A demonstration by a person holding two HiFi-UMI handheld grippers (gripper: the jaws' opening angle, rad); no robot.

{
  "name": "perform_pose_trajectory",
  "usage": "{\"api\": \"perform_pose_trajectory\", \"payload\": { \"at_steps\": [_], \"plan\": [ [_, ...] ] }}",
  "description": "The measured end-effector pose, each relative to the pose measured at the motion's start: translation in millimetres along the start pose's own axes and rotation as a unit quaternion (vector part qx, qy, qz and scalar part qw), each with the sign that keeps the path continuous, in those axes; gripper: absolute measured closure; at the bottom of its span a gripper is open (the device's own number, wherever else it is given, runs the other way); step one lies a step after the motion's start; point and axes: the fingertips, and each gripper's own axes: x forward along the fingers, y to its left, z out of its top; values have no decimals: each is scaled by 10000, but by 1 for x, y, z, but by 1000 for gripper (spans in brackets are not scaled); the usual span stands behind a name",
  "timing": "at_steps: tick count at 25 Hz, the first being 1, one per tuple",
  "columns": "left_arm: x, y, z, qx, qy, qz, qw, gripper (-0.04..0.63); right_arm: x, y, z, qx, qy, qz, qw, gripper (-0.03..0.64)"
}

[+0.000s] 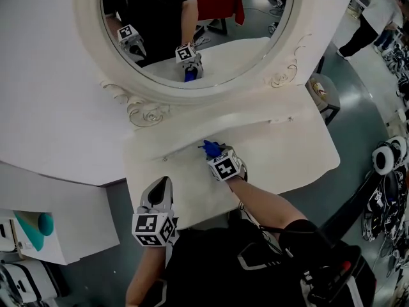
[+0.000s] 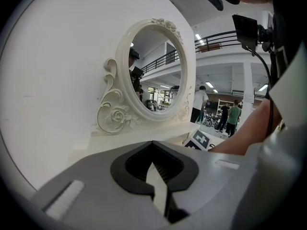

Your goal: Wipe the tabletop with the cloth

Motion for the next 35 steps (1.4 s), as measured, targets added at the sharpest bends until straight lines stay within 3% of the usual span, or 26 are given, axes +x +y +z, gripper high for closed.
{"api": "perform_pose_trajectory", "payload": {
  "at_steps": [14, 28, 35],
  "plan": [
    [31, -54, 9, -179, -65, -57, 9998, 588, -28, -67, -22, 138, -24, -180, 9997, 459],
    [45, -63, 15, 24, -137, -858, 9962, 588, -36, -93, -35, 528, 153, -560, 9969, 459],
    [66, -81, 26, 66, -151, -872, 9961, 588, -49, -133, -45, 584, 138, -648, 9961, 459]
  ]
}}
